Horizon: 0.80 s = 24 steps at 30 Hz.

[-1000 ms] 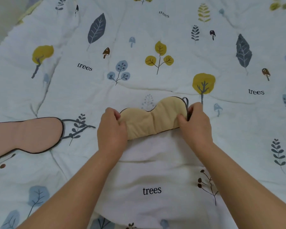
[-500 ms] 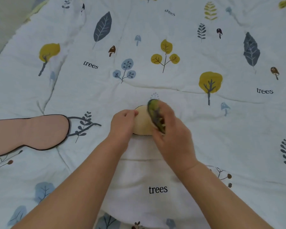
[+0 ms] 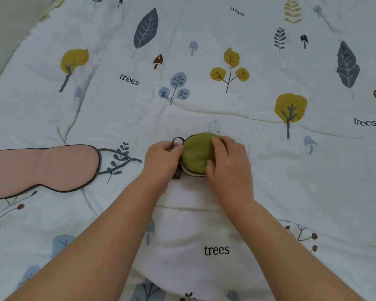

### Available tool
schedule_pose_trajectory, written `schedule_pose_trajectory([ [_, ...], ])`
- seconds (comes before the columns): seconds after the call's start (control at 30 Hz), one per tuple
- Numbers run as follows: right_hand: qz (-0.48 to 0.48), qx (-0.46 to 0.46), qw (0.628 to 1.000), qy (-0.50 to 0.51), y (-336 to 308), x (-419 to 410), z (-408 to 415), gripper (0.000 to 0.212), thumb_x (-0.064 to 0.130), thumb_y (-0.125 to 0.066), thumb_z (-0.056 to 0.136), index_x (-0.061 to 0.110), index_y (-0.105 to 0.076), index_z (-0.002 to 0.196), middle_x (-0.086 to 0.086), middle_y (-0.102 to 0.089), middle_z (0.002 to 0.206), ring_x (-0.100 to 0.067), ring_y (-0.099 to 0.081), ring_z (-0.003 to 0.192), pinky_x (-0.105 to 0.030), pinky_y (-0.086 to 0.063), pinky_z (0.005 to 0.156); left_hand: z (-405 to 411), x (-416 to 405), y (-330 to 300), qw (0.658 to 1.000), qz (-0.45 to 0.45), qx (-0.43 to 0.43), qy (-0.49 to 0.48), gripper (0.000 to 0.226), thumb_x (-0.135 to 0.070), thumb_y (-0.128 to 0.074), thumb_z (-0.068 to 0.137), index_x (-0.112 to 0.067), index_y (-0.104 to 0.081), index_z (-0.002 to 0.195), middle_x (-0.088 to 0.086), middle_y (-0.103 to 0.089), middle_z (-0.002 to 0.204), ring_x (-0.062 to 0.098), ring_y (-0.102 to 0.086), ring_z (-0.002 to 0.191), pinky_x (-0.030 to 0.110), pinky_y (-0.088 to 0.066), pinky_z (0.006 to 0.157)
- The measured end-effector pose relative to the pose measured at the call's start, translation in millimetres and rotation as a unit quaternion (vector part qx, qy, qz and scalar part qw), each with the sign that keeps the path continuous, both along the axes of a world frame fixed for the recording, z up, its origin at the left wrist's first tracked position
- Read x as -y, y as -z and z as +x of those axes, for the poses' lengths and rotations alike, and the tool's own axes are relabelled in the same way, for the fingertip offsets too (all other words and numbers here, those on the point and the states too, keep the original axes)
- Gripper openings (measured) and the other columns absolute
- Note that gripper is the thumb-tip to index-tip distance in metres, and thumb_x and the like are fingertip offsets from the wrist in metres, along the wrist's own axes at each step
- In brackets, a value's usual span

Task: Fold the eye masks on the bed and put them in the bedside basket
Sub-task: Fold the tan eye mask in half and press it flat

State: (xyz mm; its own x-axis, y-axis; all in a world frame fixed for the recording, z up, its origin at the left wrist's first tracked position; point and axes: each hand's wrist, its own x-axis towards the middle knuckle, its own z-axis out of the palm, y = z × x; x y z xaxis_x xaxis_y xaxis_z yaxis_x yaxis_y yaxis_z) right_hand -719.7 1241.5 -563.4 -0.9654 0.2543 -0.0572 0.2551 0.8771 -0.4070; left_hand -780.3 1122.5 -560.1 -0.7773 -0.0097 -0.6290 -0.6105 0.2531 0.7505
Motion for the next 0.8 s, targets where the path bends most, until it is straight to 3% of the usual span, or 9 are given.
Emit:
schedule_pose_trajectory([
  [0.07,0.014,0.058,0.998,0.01,5,-5,-3,0.058,0.017,-0.047,0.087,0.01,-0.03,0.143,-0.013,-0.032,0.149,-0.029,-0.032,0.131,-0.039,-0.033,0.101,-2,4,-1,0.992,-0.11,-0.054,-0.011,0.008,-0.01,-0.053,0.083,-0.011,-0.061,0.083,0.011,-0.064,0.085,0.029,-0.061,0.072,0.038,-0.051,0.07],
  [0.17,0.011,0.068,0.998,-0.013,12,-3,-3,0.065,0.018,-0.042,0.088,0.013,-0.015,0.148,-0.008,-0.015,0.158,-0.023,-0.016,0.143,-0.037,-0.026,0.109,7,5,-6,0.927,-0.27,-0.26,-0.006,0.031,-0.009,-0.05,0.077,-0.011,-0.057,0.107,0.007,-0.063,0.106,0.026,-0.057,0.096,0.034,-0.041,0.08],
  [0.23,0.001,0.087,0.995,-0.041,18,0,-4,0.067,0.02,-0.038,0.09,0.016,-0.006,0.149,-0.003,-0.003,0.16,-0.019,-0.003,0.146,-0.039,-0.016,0.116,17,-5,-5,0.868,-0.295,-0.39,0.087,0.043,-0.012,-0.047,0.076,-0.011,-0.055,0.118,0.011,-0.06,0.122,0.031,-0.054,0.11,0.038,-0.038,0.088],
  [0.27,-0.002,0.097,0.994,-0.051,22,1,-4,0.067,0.023,-0.035,0.091,0.018,-0.001,0.149,-0.001,0.002,0.16,-0.016,0.003,0.146,-0.04,-0.009,0.118,22,-10,0,0.847,-0.309,-0.403,0.16,0.049,-0.015,-0.045,0.079,-0.013,-0.05,0.128,0.012,-0.053,0.135,0.03,-0.048,0.123,0.041,-0.036,0.096],
  [0.37,0.021,0.114,0.99,-0.078,35,-5,3,0.066,0.031,-0.031,0.094,0.022,0.009,0.146,0.007,0.018,0.154,-0.009,0.018,0.141,-0.042,0.002,0.118,28,-13,27,0.824,-0.348,-0.29,0.339,0.058,-0.031,-0.029,0.094,-0.026,-0.006,0.147,-0.001,-0.005,0.16,0.018,-0.003,0.147,0.043,-0.006,0.117],
  [0.43,0.048,0.112,0.987,-0.101,43,-9,9,0.066,0.037,-0.03,0.094,0.026,0.018,0.139,0.01,0.026,0.145,-0.004,0.027,0.133,-0.044,0.005,0.117,31,-6,50,0.814,-0.368,-0.249,0.375,0.059,-0.038,-0.022,0.095,-0.033,0.017,0.14,-0.006,0.011,0.158,0.015,0.008,0.146,0.041,0.006,0.117],
  [0.5,0.059,0.11,0.986,-0.111,50,-11,11,0.065,0.04,-0.029,0.094,0.027,0.021,0.134,0.012,0.029,0.141,-0.004,0.029,0.13,-0.042,0.01,0.115,33,-3,60,0.805,-0.376,-0.263,0.375,0.058,-0.041,-0.02,0.094,-0.036,0.024,0.131,-0.01,0.021,0.151,0.014,0.008,0.146,0.04,0.009,0.116],
  [0.67,0.06,0.109,0.986,-0.109,55,-11,9,0.064,0.041,-0.028,0.095,0.028,0.022,0.133,0.011,0.028,0.142,-0.005,0.03,0.13,-0.042,0.013,0.114,31,-5,64,0.803,-0.387,-0.265,0.369,0.059,-0.042,-0.02,0.093,-0.037,0.028,0.128,-0.011,0.025,0.146,0.014,0.009,0.146,0.04,0.012,0.115],
  [0.8,0.044,0.121,0.985,-0.117,46,-13,7,0.067,0.041,-0.03,0.095,0.025,0.018,0.14,0.006,0.016,0.155,-0.008,0.021,0.139,-0.044,0.006,0.117,25,-5,51,0.793,-0.399,-0.253,0.384,0.064,-0.044,-0.026,0.093,-0.035,0.012,0.143,-0.001,-0.004,0.159,0.019,-0.007,0.145,0.042,-0.011,0.116],
])
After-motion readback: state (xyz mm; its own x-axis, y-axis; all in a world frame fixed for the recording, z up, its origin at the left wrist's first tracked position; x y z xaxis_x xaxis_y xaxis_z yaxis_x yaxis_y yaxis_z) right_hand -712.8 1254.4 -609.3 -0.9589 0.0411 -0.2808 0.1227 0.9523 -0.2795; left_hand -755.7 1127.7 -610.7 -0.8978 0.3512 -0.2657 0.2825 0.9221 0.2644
